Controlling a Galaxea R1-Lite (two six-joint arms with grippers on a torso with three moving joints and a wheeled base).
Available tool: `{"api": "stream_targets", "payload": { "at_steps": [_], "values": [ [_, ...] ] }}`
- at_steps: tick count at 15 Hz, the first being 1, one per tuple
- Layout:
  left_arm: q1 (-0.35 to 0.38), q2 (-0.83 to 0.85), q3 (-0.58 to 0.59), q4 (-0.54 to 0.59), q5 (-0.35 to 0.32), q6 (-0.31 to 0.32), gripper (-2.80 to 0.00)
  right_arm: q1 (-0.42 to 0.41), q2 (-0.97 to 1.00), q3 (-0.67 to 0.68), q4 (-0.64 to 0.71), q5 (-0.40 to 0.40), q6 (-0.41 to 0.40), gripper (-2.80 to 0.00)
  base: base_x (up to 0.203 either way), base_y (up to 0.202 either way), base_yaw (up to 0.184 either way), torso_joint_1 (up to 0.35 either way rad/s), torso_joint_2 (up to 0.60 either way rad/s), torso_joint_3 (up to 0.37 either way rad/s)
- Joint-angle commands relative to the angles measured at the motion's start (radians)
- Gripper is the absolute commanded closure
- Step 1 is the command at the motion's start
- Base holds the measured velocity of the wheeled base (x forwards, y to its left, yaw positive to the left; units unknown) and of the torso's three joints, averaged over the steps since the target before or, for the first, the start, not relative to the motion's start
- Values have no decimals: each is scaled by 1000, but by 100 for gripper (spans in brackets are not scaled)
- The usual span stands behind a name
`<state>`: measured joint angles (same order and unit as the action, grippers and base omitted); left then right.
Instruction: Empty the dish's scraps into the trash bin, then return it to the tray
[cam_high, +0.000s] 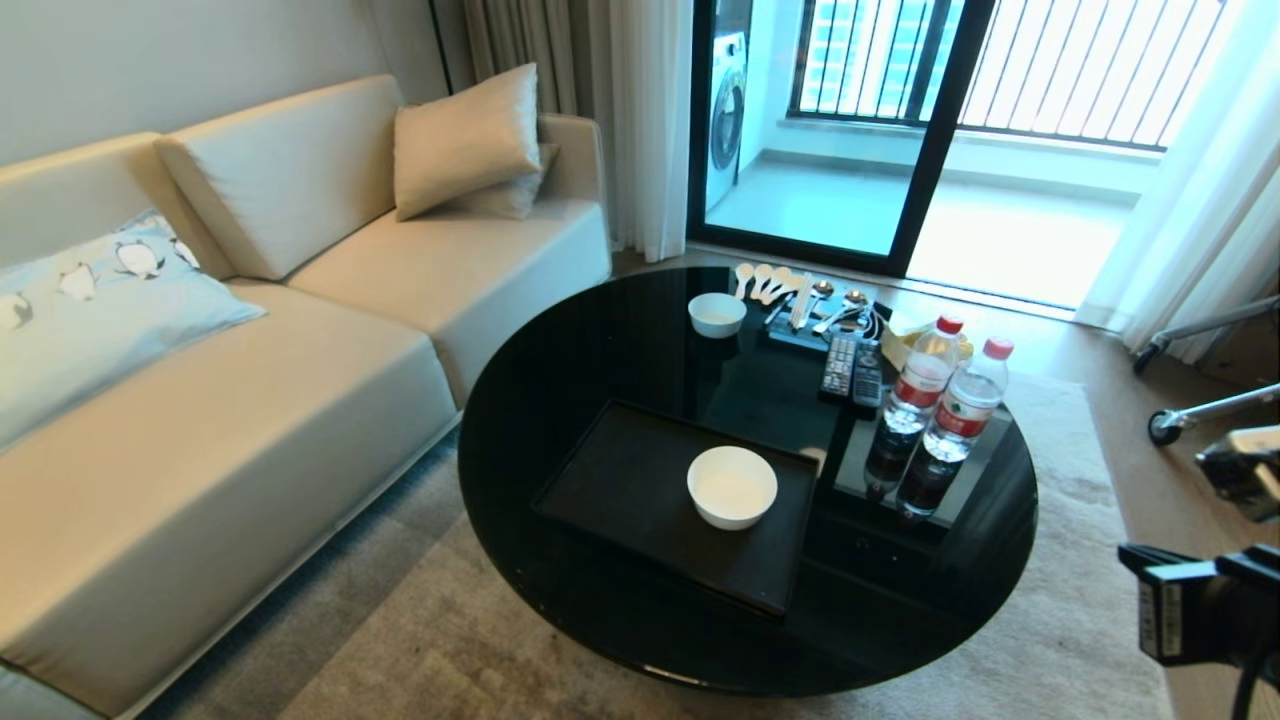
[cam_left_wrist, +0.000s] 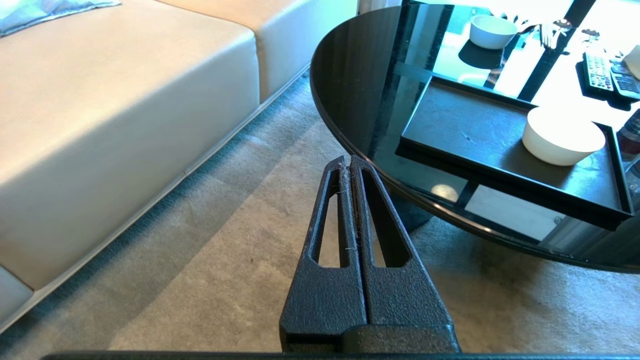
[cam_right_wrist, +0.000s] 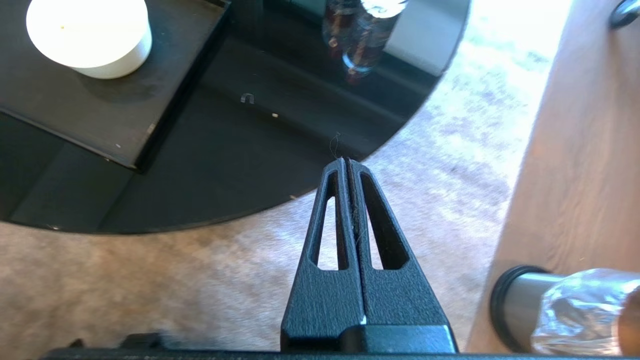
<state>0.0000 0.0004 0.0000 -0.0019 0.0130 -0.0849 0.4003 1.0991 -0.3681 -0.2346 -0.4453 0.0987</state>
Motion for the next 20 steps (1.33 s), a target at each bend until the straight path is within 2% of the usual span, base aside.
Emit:
{"api": "stream_targets", "payload": {
  "at_steps": [1, 3, 5, 7, 9, 12, 15, 20],
  "values": [
    [0, 0, 0, 0, 1, -1, 0, -27, -238, 97, -7, -4, -51, 0, 0, 0, 0, 0, 0, 0],
    [0, 0, 0, -1, 1, -1, 0, -74, -383, 177, -13, 0, -94, 0, 0, 0, 0, 0, 0, 0],
    [0, 0, 0, -1, 1, -1, 0, -188, -491, 271, -20, 47, -137, 0, 0, 0, 0, 0, 0, 0],
    [0, 0, 0, -1, 1, -1, 0, -289, -641, 331, -13, 186, -171, 0, 0, 0, 0, 0, 0, 0],
    [0, 0, 0, 0, 1, -1, 0, -346, -790, 353, 60, 342, -196, 0, 0, 0, 0, 0, 0, 0],
    [0, 0, 0, -1, 1, -1, 0, -387, -961, 365, 222, 461, -226, 0, 0, 0, 0, 0, 0, 0],
    [0, 0, 0, 0, 1, -1, 0, -397, -1015, 368, 236, 478, -180, 0, 0, 0, 0, 0, 0, 0],
    [0, 0, 0, -1, 1, -1, 0, -397, -1099, 368, 236, 476, -162, 0, 0, 0, 0, 0, 0, 0]
  ]
}}
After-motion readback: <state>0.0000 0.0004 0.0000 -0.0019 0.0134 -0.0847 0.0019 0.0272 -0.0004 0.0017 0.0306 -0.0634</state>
